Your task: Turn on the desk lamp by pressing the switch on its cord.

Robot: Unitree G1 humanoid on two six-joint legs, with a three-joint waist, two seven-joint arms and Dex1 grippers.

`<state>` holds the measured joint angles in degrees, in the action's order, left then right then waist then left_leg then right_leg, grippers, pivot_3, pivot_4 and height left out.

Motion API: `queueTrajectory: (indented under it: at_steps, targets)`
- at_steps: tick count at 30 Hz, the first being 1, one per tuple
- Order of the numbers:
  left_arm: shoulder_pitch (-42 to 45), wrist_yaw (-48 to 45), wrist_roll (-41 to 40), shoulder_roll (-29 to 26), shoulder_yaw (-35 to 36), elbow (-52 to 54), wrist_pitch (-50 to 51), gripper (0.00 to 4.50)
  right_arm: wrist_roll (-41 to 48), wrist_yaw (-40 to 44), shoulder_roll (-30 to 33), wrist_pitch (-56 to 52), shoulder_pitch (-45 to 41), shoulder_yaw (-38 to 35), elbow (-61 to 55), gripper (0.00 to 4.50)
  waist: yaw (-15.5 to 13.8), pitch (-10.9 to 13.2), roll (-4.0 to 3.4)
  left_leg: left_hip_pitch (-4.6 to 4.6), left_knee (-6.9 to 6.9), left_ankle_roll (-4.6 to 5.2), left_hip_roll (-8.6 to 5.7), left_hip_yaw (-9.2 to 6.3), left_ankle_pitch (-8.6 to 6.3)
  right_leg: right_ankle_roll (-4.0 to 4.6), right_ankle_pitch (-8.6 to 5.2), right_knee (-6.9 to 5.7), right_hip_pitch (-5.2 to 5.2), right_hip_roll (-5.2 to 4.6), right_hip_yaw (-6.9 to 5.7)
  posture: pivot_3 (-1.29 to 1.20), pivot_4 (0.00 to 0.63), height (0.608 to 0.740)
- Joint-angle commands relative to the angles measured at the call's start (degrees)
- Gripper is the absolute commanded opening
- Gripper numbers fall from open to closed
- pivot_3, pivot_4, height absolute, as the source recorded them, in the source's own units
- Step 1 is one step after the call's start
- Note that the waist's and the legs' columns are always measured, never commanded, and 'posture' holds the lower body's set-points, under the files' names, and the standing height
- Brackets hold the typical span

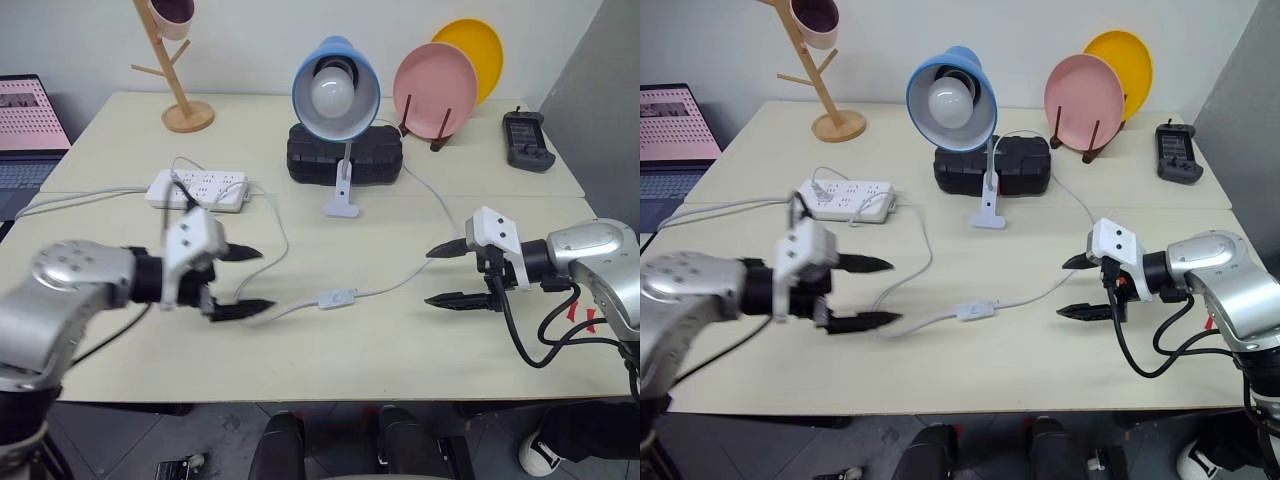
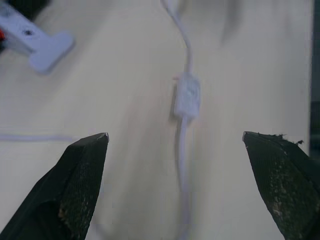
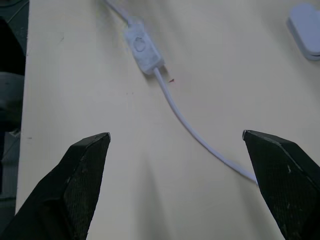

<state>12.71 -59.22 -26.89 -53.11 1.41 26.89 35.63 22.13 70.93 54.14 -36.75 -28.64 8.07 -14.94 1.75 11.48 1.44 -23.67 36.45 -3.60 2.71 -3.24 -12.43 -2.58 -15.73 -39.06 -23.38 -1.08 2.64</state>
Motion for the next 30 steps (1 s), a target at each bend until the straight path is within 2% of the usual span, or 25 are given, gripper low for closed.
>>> queueTrajectory:
  at_steps: [1, 8, 12, 18, 23, 30]
  targets:
    - [-0.81, 6.19, 6.59, 6.16, -5.21, -1.12, -7.39, 4.50, 2.11, -0.30, 0.81, -1.69, 1.05, -1.96, -4.35, 4.45, -0.06, 0.01, 0.03, -0.01, 0.01, 0.00, 0.01, -0.03, 0.00, 0.01, 0.01, -0.01, 0.00, 0.02, -0.03, 0.00, 0.150, 0.740]
    - [3.09, 10.74, 19.11, 15.52, -12.94, -17.79, -25.34, 4.50, 4.13, -2.05, 1.30, -4.43, 3.91, -3.14, -9.10, 4.45, -0.12, -0.02, -0.01, 0.18, 0.13, 0.00, 0.00, -0.04, 0.00, -0.03, 0.03, -0.04, 0.19, 0.03, -0.01, 0.00, 0.150, 0.740]
    - [5.80, 9.85, 23.42, 17.77, -15.47, -26.69, -33.40, 4.50, 5.13, -3.30, 1.76, -5.56, 4.56, -4.00, -10.23, 4.45, -0.15, -0.04, 0.02, 0.17, 0.17, 0.00, -0.01, -0.04, 0.00, -0.06, 0.05, -0.02, 0.21, 0.03, -0.01, 0.00, 0.150, 0.740]
    - [4.81, 5.31, 21.70, 17.99, -16.07, -27.10, -35.29, 4.50, 5.64, -4.22, 2.54, -6.11, 5.60, -5.08, -10.96, 4.45, -0.11, -0.09, -0.06, 0.19, 0.17, 0.00, 0.00, -0.03, 0.00, -0.07, 0.06, -0.03, 0.22, 0.02, 0.01, 0.00, 0.150, 0.740]
    - [3.17, 2.43, 19.10, 17.10, -14.38, -24.58, -32.19, 4.50, 5.89, -4.68, 2.87, -6.28, 6.39, -5.48, -11.50, 4.45, -0.07, -0.09, -0.06, 0.19, 0.17, 0.01, 0.00, -0.03, 0.00, -0.08, 0.05, -0.03, 0.22, 0.02, 0.00, 0.00, 0.150, 0.740]
    - [5.24, 2.53, 18.88, 18.03, -13.42, -27.89, -30.92, 4.50, 6.37, -5.31, 2.87, -6.33, 6.59, -5.29, -11.84, 4.45, -0.06, -0.09, -0.06, 0.20, 0.17, 0.01, 0.00, -0.03, 0.00, -0.09, 0.05, -0.03, 0.22, 0.03, 0.01, 0.00, 0.150, 0.740]
